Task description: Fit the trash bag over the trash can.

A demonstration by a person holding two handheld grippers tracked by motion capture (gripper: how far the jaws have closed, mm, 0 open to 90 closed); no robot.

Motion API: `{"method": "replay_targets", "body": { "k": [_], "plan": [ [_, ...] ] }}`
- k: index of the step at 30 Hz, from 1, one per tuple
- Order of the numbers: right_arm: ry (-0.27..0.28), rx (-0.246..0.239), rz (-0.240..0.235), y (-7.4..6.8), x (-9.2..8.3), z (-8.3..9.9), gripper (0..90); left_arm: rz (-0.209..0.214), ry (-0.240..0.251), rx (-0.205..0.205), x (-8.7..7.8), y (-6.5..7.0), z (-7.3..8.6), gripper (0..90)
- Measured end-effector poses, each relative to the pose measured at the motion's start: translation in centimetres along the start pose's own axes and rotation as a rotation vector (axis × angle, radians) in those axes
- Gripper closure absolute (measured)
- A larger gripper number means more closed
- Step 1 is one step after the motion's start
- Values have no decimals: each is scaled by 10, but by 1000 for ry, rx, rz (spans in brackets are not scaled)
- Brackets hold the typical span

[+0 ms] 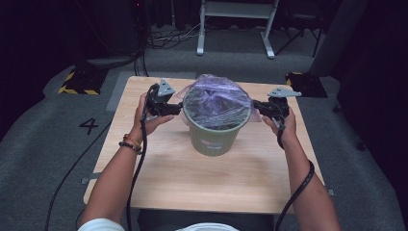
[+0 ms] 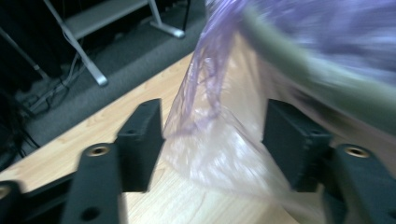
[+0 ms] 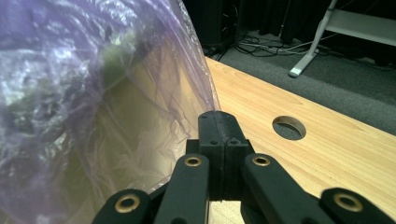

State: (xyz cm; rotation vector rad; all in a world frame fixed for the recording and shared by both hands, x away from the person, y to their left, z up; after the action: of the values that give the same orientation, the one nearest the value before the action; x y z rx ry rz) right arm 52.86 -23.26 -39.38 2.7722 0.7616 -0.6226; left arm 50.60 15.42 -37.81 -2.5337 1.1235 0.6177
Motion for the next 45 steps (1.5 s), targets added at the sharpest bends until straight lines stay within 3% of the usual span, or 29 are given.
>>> {"method": "replay_targets", "body": {
  "k": [5,9,12,14,16,20,23,27,29,36,42,45],
  "plan": [
    [1,-13,2,-1,-7,0,900,47,38,14,-29,21,14,247],
    [4,-24,-4,-4,-12,-1,900,94,87,59,-44,48,23,213],
    [0,-44,-12,-7,-13,-2,900,125,85,112,-46,69,24,189],
    [-1,-55,-18,-9,-14,-4,900,158,81,109,-42,75,23,189],
    [0,-60,-30,-12,-15,-4,900,153,73,109,-37,77,23,199],
    [-10,-72,-43,-16,-16,-4,900,126,72,82,-28,76,23,282],
    [-14,-84,-53,-19,-17,-3,900,75,57,94,-25,78,22,475],
    [-15,-86,-56,-19,-18,-2,900,42,44,140,-22,74,23,888],
    [-15,-81,-55,-17,-19,-1,900,59,42,151,-23,73,24,900],
    [-33,-61,-55,-13,-21,9,900,83,-49,237,-20,82,44,900],
    [-43,-48,-58,-12,-23,20,900,107,-92,253,-19,86,57,900],
    [-49,-42,-54,-12,-22,24,900,117,-141,270,-15,89,66,900]
  ]
}}
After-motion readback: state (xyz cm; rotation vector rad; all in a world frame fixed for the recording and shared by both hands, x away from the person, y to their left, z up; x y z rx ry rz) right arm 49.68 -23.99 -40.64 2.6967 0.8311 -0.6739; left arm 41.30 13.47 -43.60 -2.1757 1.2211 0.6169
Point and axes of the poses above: each handheld gripper's, and its own axes: x roughly forward along the jaws, z roughly out of its underside, y roughly to its right, the point moved 2 cm from there along x, roughly forward along the jaws, and after that the axes turned 8 degrees about z, right-handed, at the moved point
